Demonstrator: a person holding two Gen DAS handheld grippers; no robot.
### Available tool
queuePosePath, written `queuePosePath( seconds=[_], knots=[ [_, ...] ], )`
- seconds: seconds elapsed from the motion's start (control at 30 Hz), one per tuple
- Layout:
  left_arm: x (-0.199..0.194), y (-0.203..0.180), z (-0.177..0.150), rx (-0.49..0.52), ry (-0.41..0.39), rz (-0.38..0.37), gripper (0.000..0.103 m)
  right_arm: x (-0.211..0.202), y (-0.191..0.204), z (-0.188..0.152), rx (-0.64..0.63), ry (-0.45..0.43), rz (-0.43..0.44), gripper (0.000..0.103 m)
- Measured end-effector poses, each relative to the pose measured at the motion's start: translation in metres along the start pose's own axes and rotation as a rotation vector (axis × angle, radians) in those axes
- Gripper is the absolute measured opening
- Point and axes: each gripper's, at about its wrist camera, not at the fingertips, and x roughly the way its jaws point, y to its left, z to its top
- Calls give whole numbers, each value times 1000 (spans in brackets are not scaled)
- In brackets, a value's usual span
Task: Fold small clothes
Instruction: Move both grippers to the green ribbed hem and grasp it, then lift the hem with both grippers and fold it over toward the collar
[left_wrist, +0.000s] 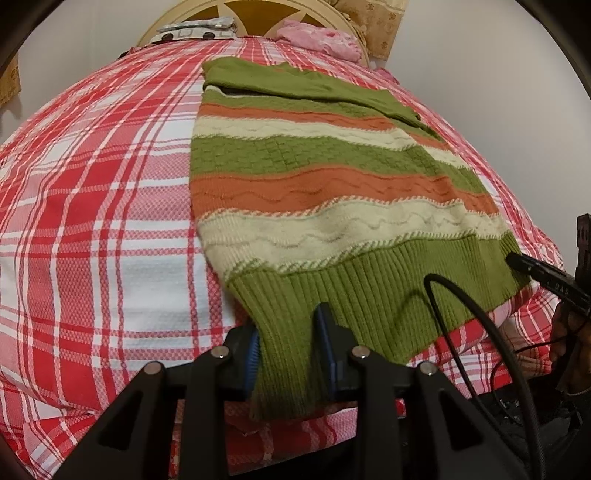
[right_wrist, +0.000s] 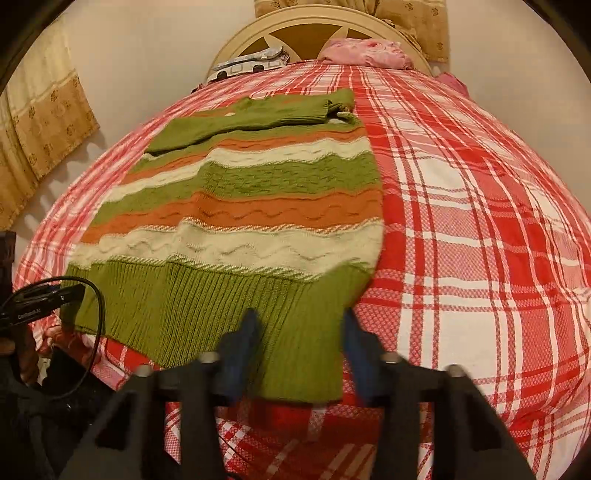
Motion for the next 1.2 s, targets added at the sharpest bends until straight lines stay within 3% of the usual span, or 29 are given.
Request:
queuePosePath(
  seconds=[0.13,0.23,0.37,0.53,0.9,1.2],
  knots=[
    [-2,-4,-2,44,-21,13,20,-1,-10,-2,35,-18,53,17],
    [-4,-8,0,75,-38,19,13,0,-14,-3,51,-45,89,13],
    [-8,-8,2,91,-59,17,12,0,-31,-4,165,-80,218,11],
    [-21,-13,13,114,-130,15,11,-7,-30,3,191,-137,307,11],
    [-44,-22,52,161,-260,7,11,-9,-18,32,153,-193,322,11],
    [-65,-9,87,127,-362,-6,11,-16,-24,63,160,-246,350,11]
  ],
)
